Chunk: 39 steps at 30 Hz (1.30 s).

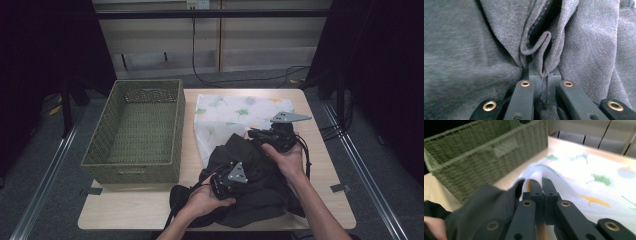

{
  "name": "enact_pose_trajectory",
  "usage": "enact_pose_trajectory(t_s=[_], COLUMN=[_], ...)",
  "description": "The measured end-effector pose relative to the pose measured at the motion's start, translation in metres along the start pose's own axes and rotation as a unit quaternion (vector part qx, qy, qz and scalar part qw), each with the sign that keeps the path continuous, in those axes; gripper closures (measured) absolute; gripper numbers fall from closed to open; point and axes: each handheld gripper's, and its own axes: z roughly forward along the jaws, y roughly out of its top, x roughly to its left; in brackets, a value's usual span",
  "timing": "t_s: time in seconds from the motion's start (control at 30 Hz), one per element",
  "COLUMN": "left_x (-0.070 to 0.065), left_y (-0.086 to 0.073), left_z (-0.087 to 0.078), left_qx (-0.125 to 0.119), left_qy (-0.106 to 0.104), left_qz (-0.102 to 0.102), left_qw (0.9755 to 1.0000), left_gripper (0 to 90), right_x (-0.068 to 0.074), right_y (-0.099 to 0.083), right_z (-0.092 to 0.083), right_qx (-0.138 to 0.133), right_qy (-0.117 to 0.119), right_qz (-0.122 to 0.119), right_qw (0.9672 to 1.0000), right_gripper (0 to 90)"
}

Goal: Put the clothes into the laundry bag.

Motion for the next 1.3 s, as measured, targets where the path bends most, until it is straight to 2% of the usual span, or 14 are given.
enact_pose_trajectory(t_s=[0.03,0.07,0.13,0.27,0.43,0.53,0.73,0.8,0.83,0.93,1.13,1.17,1.2,1.3], left_x=[0.0,-0.001,0.001,0.0,0.007,0.012,0.011,0.009,0.008,0.013,0.043,0.046,0.049,0.061], left_y=[0.0,-0.002,-0.001,-0.001,0.0,0.002,-0.001,-0.002,-0.003,-0.008,-0.021,-0.022,-0.021,-0.022], left_z=[0.0,0.005,0.006,0.007,0.003,0.002,-0.011,-0.021,-0.028,-0.049,-0.084,-0.084,-0.082,-0.066], left_qx=[0.0,-0.027,-0.018,-0.02,-0.033,-0.032,-0.089,-0.098,-0.109,-0.16,-0.209,-0.2,-0.184,-0.152], left_qy=[0.0,-0.018,-0.028,-0.015,0.0,-0.003,-0.015,-0.025,-0.031,-0.033,0.035,0.062,0.08,0.075], left_qz=[0.0,0.001,-0.005,-0.017,-0.046,-0.046,-0.058,-0.049,-0.047,-0.077,-0.151,-0.163,-0.16,-0.176], left_qw=[1.0,0.9995,0.9994,0.9996,0.9984,0.9984,0.9943,0.9936,0.9924,0.9835,0.9655,0.9643,0.9665,0.9697], left_gripper=[86.4,86.4,86.5,86.5,85.8,83.4,62.8,42.1,42.1,32.4,23.5,21.1,19.0,14.3], right_x=[0.0,0.003,0.011,0.021,0.027,0.031,0.031,0.03,0.03,0.027,0.025,0.025,0.025,0.023], right_y=[0.0,0.003,0.013,0.02,0.002,-0.019,-0.033,-0.038,-0.038,-0.04,-0.04,-0.04,-0.04,-0.04], right_z=[0.0,-0.003,-0.012,-0.019,-0.018,-0.015,-0.005,0.002,0.002,0.004,0.004,0.004,0.004,0.004], right_qx=[0.0,-0.007,-0.025,-0.027,0.012,0.042,0.061,0.078,0.078,0.081,0.078,0.078,0.078,0.076], right_qy=[0.0,-0.001,0.001,0.005,0.01,0.016,0.01,0.005,0.005,0.004,0.004,0.004,0.004,0.006], right_qz=[0.0,-0.006,-0.018,-0.028,-0.027,-0.026,-0.035,-0.041,-0.041,-0.037,-0.036,-0.034,-0.034,-0.033], right_qw=[1.0,1.0,0.9995,0.9992,0.9995,0.9986,0.9975,0.9961,0.9961,0.996,0.9963,0.9963,0.9964,0.9965], right_gripper=[89.5,89.5,89.6,89.6,89.5,89.4,89.4,89.4,89.4,89.3,89.3,89.3,89.3,89.3])
